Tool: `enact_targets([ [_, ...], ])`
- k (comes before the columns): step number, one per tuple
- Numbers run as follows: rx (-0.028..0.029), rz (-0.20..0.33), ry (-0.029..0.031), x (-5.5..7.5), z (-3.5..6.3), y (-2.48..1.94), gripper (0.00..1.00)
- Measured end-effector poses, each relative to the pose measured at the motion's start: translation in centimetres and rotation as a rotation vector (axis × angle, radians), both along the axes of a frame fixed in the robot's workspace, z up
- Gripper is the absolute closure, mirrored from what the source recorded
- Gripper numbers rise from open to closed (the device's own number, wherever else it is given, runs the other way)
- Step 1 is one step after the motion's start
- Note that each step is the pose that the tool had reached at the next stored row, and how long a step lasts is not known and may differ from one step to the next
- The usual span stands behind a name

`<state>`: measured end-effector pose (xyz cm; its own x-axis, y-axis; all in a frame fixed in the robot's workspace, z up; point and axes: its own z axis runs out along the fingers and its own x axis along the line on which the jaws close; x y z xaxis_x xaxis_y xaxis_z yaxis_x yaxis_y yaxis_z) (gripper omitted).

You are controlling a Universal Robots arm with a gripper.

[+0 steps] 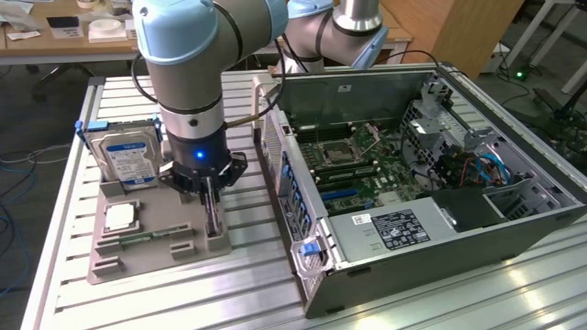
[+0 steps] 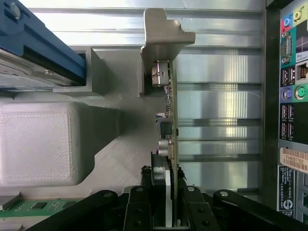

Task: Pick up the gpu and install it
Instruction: 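Pick up the gpu and move the gpu toward the slot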

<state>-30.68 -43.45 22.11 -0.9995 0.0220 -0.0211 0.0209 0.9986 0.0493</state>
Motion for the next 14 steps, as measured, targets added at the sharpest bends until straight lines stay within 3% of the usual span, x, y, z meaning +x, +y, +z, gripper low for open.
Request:
enact_targets([
  [7, 0.0034, 0.000, 0.0000, 0.0, 0.78, 0.00, 0.72],
  [14, 0.0147, 0.000, -0.0001, 0.0, 1.45, 0.00, 0.72],
])
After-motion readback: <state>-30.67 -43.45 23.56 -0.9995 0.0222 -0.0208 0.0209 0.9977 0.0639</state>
